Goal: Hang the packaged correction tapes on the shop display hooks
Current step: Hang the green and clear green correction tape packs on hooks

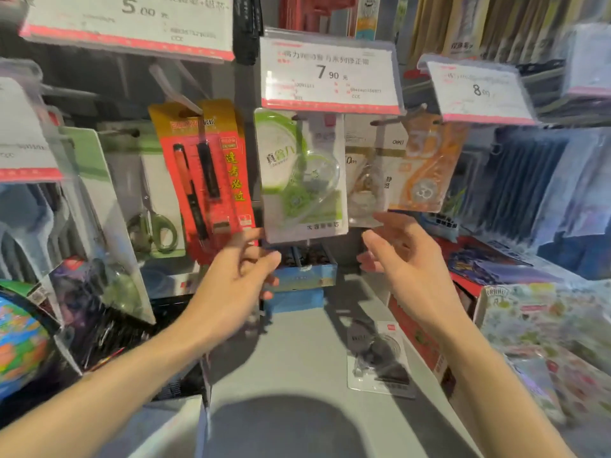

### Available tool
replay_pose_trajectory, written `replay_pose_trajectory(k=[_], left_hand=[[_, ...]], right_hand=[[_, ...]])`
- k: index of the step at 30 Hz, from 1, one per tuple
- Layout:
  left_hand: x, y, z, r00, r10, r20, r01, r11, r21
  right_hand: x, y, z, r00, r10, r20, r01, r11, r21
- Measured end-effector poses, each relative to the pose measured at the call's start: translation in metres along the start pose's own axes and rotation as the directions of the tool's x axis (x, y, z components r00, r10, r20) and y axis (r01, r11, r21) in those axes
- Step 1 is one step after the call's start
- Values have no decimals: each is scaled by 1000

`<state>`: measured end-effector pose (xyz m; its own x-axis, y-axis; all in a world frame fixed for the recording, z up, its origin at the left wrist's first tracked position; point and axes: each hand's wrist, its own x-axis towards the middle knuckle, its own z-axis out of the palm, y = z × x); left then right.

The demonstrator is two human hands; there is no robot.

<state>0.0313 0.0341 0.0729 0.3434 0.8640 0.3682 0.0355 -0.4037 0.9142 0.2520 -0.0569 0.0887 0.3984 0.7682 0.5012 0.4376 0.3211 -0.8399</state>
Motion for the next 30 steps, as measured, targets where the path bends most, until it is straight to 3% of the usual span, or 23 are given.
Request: replay_pose_trajectory(k=[4,8,12,16,24,30], left_hand=[[-22,-42,22,971,-162,177,131,976,175],[-20,-82,64,874,-295,387,65,860,506],[-14,-105,97,782,-427,455,54,773,632],[-10,-118,118,750,-462,473,18,729,684],[-12,-132,132,795,-344,499,-15,812,583],[-16,-126,131,876,-303,374,137,902,410]], right_hand=[[-34,45,-17,990,130,-63,-137,984,-118],[-58,100,-16,937,345,-44,-333,850,-408],[-71,125,-12,895,447,-3,-308,612,-729],[-76,134,-10,873,489,1,-265,476,-839],[-78,140,-8,862,507,-4,-309,520,-796],[-75,141,-5,908,417,-43,-361,724,-587]])
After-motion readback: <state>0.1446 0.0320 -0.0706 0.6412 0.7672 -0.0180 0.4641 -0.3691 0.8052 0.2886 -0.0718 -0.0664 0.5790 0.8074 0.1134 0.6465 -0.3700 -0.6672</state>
